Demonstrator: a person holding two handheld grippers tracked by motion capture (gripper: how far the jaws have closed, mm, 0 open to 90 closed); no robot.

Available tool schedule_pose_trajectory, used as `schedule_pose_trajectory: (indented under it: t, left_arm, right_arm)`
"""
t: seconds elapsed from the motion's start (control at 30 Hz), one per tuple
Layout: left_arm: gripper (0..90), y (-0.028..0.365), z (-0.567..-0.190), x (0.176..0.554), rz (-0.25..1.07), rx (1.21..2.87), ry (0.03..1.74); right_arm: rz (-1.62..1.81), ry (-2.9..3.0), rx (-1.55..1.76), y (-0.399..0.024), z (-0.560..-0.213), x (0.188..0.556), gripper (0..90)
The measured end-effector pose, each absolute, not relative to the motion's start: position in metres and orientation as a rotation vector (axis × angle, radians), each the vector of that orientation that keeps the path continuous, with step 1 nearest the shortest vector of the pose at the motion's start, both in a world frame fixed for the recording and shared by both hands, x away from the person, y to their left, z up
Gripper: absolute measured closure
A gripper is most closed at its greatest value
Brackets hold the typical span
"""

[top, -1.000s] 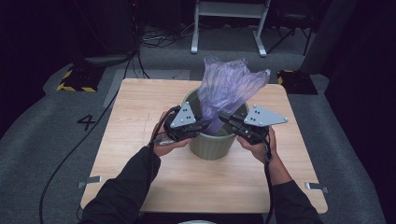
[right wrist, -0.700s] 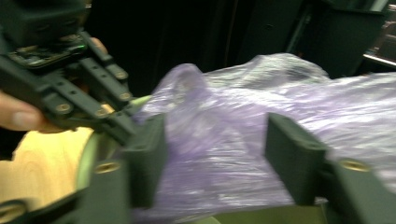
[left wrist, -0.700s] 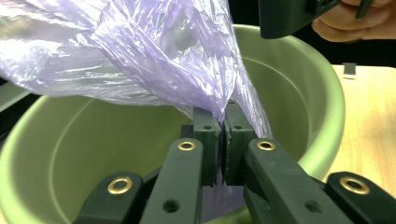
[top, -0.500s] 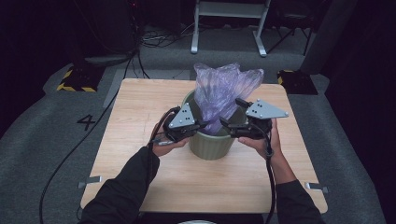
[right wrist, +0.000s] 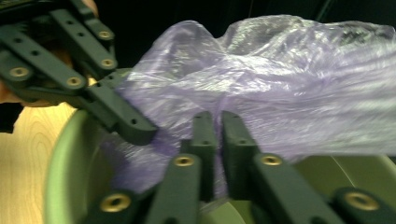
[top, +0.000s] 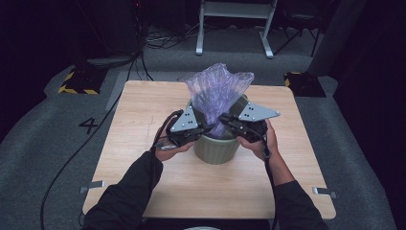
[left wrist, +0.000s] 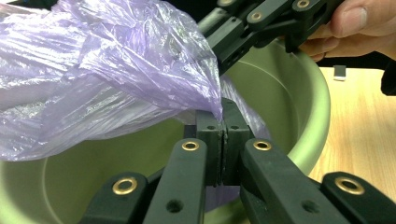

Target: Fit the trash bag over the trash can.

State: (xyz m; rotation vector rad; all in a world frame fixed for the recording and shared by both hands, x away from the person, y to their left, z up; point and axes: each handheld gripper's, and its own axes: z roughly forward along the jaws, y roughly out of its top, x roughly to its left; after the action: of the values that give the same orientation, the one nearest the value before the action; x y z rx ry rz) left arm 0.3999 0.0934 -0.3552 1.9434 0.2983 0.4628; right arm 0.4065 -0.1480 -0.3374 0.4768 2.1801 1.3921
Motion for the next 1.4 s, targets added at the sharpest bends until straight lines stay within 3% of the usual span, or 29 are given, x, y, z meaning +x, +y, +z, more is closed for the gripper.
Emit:
schedule_pose_trajectory:
  t: [0.07, 0.17, 0.3, 0.4, 0.5, 0.57, 0.67, 0.73, 0.87, 0.97, 1.03, 1.13, 1.3, 1.4]
  left_arm:
    - [78.5, 0.097, -0.355, 0.401, 0.458, 1.935, 0.304]
    - [51.0, 0.101, -0.352, 0.404, 0.433, 1.897, 0.367]
    - [23.1, 0.104, -0.342, 0.406, 0.426, 1.864, 0.396]
    - [15.1, 0.102, -0.331, 0.406, 0.426, 1.868, 0.382]
    - [16.0, 0.097, -0.323, 0.41, 0.402, 1.881, 0.406]
    - [22.4, 0.094, -0.322, 0.413, 0.386, 1.89, 0.421]
    - [45.3, 0.091, -0.322, 0.416, 0.374, 1.912, 0.417]
    - [65.1, 0.09, -0.323, 0.416, 0.391, 1.932, 0.397]
    - [85.6, 0.095, -0.325, 0.413, 0.403, 1.924, 0.349]
    - [88.4, 0.1, -0.327, 0.407, 0.431, 1.906, 0.321]
    - [88.5, 0.102, -0.33, 0.401, 0.437, 1.9, 0.298]
    - [88.5, 0.102, -0.337, 0.392, 0.469, 1.9, 0.27]
    - [88.4, 0.1, -0.345, 0.382, 0.503, 1.919, 0.227]
    - [88.4, 0.097, -0.348, 0.379, 0.517, 1.934, 0.215]
  right_arm:
    - [1.385, 2.158, 0.451, -0.148, -0.336, 0.404, 90.0]
    - [1.373, 2.147, 0.408, -0.149, -0.333, 0.398, 90.0]
    - [1.295, 2.171, 0.332, -0.146, -0.331, 0.392, 90.0]
    - [1.251, 2.18, 0.285, -0.143, -0.33, 0.389, 90.0]
    - [1.217, 2.185, 0.249, -0.139, -0.331, 0.386, 90.0]
    - [1.227, 2.189, 0.23, -0.138, -0.332, 0.384, 90.0]
    - [1.23, 2.192, 0.232, -0.138, -0.333, 0.384, 90.0]
    - [1.254, 2.195, 0.246, -0.14, -0.334, 0.385, 90.0]
    - [1.27, 2.183, 0.249, -0.147, -0.335, 0.383, 86.6]
    - [1.285, 2.197, 0.28, -0.156, -0.336, 0.383, 74.1]
    - [1.304, 2.186, 0.326, -0.163, -0.336, 0.383, 57.9]
    - [1.389, 2.149, 0.417, -0.175, -0.332, 0.385, 42.2]
    - [1.474, 2.063, 0.536, -0.187, -0.322, 0.387, 27.6]
    - [1.541, 2.023, 0.584, -0.187, -0.315, 0.39, 23.2]
